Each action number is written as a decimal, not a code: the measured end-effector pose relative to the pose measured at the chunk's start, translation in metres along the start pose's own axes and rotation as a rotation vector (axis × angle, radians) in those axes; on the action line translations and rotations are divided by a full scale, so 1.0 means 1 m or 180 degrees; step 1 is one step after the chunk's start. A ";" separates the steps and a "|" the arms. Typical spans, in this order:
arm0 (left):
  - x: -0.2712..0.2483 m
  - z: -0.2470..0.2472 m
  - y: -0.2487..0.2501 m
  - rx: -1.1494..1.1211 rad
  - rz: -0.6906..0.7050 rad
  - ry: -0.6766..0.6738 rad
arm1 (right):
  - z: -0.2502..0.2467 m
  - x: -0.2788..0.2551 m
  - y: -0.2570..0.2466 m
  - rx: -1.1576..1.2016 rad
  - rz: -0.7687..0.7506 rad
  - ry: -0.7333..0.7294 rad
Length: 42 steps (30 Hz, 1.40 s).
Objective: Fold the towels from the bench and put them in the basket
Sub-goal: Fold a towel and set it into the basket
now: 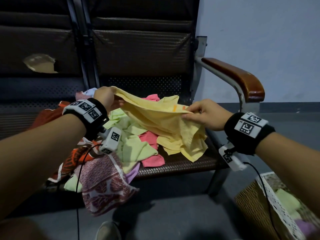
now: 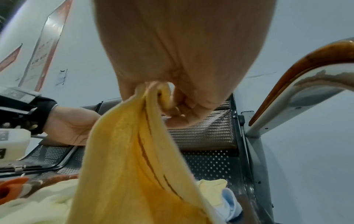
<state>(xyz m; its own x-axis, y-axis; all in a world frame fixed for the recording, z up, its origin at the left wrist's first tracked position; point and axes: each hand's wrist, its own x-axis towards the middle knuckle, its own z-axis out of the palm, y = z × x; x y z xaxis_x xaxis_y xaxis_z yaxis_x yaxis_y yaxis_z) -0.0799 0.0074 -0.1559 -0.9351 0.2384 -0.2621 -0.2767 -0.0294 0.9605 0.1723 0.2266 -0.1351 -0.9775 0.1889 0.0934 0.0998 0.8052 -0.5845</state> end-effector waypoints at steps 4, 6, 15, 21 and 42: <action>0.006 -0.002 0.001 0.0553 0.0357 0.0182 | -0.007 0.004 0.007 -0.0194 0.0098 0.0659; 0.006 -0.002 0.003 0.0948 0.0604 0.0201 | -0.010 0.005 0.010 -0.0315 0.0088 0.0936; -0.018 -0.004 0.023 0.1319 0.1350 -0.1241 | -0.029 0.013 0.007 -0.1206 0.0565 0.1181; -0.026 -0.006 0.053 0.1276 0.1664 -0.1101 | -0.054 0.012 -0.011 -0.0179 0.0881 0.1625; -0.164 0.097 0.104 0.0569 0.2376 -0.1345 | -0.096 0.038 -0.132 0.2543 0.1039 0.0892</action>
<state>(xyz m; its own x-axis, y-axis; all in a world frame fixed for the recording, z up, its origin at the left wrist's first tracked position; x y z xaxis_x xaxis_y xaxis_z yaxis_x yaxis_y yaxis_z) 0.0656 0.0594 -0.0037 -0.6880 0.5585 0.4633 0.4468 -0.1771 0.8769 0.1401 0.1818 0.0232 -0.8319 0.5533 -0.0434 0.1034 0.0777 -0.9916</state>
